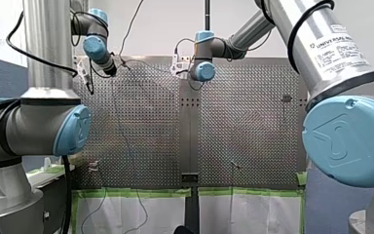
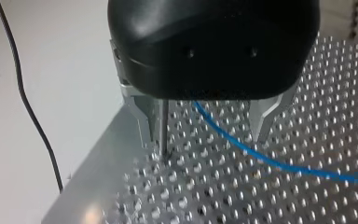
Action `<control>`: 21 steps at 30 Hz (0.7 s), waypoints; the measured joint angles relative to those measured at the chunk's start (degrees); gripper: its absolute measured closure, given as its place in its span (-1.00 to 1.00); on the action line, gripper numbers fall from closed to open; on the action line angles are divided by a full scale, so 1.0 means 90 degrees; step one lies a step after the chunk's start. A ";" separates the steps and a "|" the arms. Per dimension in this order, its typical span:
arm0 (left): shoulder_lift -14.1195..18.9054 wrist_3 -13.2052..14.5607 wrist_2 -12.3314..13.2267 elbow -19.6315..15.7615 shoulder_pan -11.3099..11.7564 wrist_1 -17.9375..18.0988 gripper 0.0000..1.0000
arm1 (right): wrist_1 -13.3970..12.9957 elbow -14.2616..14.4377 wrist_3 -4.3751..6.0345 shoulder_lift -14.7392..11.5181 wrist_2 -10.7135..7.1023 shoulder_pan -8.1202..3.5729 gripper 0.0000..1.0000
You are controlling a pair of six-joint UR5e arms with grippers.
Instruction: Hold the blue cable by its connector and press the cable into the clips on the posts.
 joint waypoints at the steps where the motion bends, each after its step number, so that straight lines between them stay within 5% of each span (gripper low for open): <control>1: 0.0050 0.0004 0.0018 -0.0012 -0.0006 -0.0035 -0.98 | 0.0000 0.0000 0.0000 0.0000 0.0000 0.0000 1.00; 13: 0.0671 0.0037 0.0258 -0.0285 -0.0102 -0.0167 -0.98 | 0.0051 0.0001 0.0000 0.0000 0.0043 -0.0020 1.00; 21: 0.0862 0.0350 0.0478 -0.0293 -0.0283 -0.0210 -0.98 | 0.0128 0.0001 -0.0039 0.0000 0.0172 -0.0037 1.00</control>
